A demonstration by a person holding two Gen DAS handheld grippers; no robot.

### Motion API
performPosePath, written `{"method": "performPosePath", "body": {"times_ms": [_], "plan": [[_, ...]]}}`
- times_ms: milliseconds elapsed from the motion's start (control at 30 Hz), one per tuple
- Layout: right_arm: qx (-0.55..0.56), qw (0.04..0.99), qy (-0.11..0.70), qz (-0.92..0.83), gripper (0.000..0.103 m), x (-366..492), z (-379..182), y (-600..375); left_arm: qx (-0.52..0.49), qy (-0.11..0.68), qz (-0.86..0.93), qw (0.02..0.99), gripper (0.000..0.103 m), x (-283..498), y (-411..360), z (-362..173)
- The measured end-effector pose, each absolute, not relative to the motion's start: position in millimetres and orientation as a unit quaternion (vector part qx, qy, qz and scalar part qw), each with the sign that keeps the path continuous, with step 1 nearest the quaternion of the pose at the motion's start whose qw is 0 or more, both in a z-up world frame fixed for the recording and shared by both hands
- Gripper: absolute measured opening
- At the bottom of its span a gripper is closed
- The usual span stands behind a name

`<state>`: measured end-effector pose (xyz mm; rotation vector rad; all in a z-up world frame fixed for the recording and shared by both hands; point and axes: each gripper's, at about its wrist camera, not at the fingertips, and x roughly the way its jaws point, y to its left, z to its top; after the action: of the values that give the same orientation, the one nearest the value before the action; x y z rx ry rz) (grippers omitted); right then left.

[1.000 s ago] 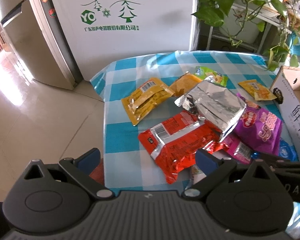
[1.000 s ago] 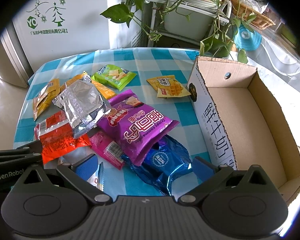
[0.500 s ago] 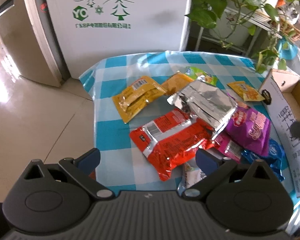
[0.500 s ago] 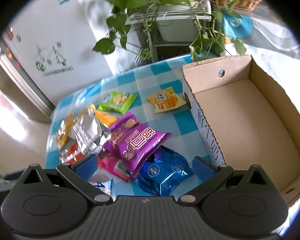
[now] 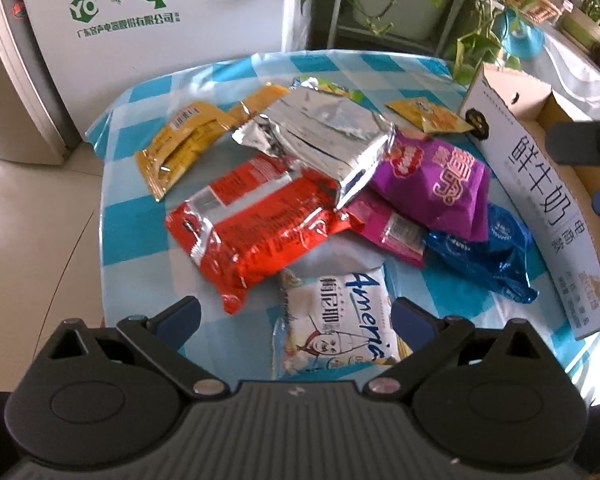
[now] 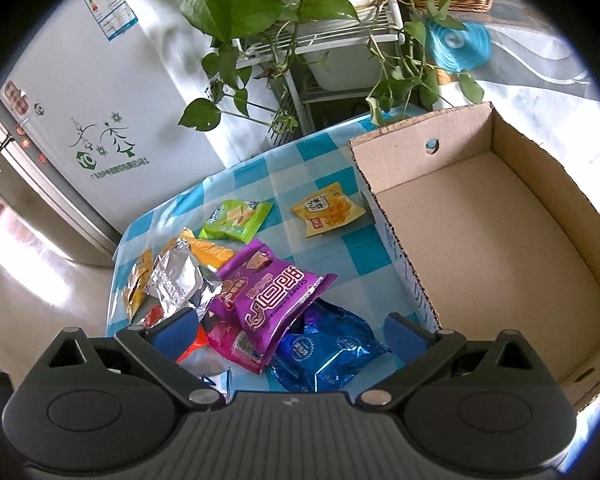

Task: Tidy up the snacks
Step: 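Grasp the white Ameria packet with the left tool while the right tool approaches the purple bag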

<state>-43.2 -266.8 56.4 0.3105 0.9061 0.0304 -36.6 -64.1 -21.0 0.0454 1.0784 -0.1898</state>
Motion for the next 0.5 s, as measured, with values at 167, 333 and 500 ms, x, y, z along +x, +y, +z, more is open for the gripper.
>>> {"method": "performPosePath", "body": {"times_ms": [167,333,500], "plan": [[0.145,0.887,0.438,0.016,0.103,-43.5,56.4,-264.1,0.03,0.515,-0.093,0.851,0.101,-36.1,-70.2,-28.2],[0.139,0.887,0.44,0.016,0.103,-43.2,56.1,-261.5,0.033,0.523,-0.093,0.847,0.101,-34.3,-74.9,-36.4],[0.138,0.887,0.441,0.017,0.103,-42.7,55.6,-260.1,0.035,0.527,-0.096,0.844,0.102,-33.4,-81.1,-45.8]]}}
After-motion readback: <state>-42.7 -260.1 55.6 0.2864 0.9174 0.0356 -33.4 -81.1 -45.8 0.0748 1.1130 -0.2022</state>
